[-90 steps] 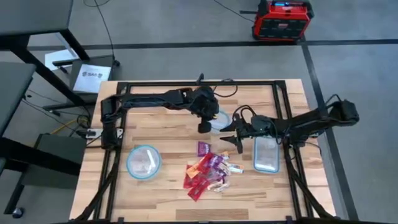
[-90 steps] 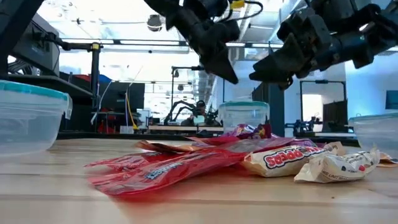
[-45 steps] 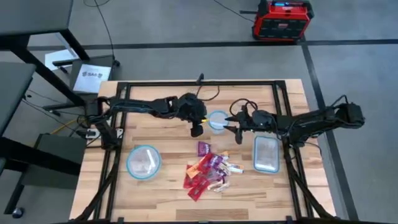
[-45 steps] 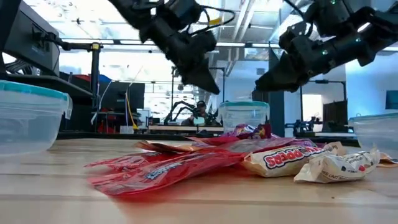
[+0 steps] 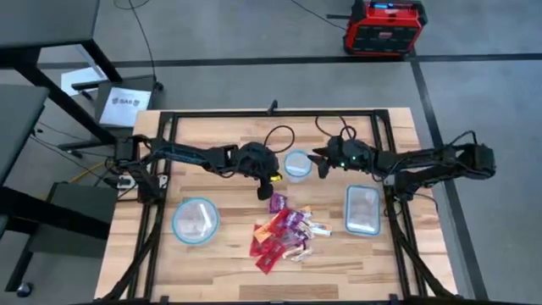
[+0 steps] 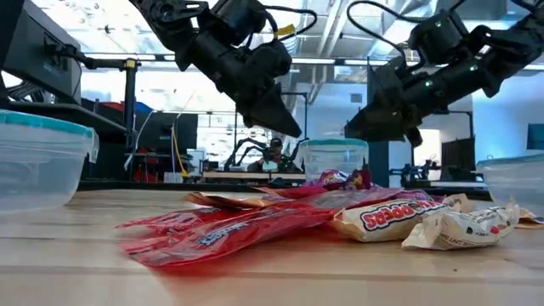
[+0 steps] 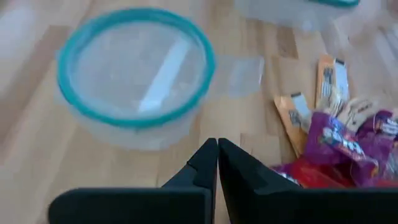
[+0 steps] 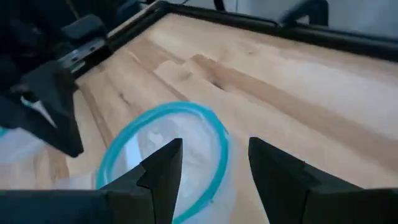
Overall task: Sort candy
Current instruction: Open the small circular transparent bin
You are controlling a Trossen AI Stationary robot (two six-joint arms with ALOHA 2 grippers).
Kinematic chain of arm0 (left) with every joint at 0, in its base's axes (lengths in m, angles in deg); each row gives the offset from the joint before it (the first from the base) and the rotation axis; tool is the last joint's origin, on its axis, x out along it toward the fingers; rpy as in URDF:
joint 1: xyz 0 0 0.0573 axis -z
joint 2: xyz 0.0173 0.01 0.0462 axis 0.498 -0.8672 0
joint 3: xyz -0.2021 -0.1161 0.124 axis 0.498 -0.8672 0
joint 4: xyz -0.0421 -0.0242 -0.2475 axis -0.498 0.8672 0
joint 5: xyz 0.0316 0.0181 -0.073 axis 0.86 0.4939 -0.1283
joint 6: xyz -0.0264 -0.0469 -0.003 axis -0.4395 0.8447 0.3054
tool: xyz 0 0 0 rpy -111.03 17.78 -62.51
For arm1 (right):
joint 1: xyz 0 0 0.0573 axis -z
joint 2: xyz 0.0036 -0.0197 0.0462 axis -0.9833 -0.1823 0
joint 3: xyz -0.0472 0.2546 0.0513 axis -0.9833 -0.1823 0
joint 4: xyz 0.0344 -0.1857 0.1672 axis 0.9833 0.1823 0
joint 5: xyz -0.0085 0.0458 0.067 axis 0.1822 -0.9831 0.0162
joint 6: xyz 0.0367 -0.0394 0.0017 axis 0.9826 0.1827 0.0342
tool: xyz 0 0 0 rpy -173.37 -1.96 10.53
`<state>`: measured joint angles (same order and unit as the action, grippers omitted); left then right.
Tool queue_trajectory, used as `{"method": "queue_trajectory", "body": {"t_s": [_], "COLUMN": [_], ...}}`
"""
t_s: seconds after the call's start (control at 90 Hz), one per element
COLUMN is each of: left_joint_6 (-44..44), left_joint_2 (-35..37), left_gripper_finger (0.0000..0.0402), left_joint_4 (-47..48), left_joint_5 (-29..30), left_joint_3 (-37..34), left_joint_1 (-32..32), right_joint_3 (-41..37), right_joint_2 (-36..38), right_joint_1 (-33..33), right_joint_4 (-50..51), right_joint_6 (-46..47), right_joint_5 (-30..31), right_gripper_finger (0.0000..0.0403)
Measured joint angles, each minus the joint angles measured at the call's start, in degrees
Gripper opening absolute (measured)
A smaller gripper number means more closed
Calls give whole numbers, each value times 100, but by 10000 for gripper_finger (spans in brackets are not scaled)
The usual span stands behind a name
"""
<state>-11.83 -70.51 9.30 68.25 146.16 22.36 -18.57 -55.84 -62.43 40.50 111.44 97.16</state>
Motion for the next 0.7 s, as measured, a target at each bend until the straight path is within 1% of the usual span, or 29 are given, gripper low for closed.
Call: {"method": "queue_trajectory", "body": {"t_s": [0.156,0.333,0.5,0.7], "left_joint_6": [32,37,65,155], "left_joint_2": [0,0,-242,-584], "left_gripper_finger": [0,0,0,0], "left_joint_4": [-8,-55,-185,-656], "left_joint_5": [-1,0,4,16], "left_joint_3": [0,0,0,2], "left_joint_1": [11,39,39,59], "right_joint_3": [0,0,2,2], "right_joint_2": [-37,-236,-582,-802], "right_joint_1": [77,170,201,235], "right_joint_4": [92,162,-90,-291], "right_joint_6": [148,666,1012,1158], "right_joint_5": [-2,-7,-26,-153], "right_gripper_finger": [200,232,237,236]}}
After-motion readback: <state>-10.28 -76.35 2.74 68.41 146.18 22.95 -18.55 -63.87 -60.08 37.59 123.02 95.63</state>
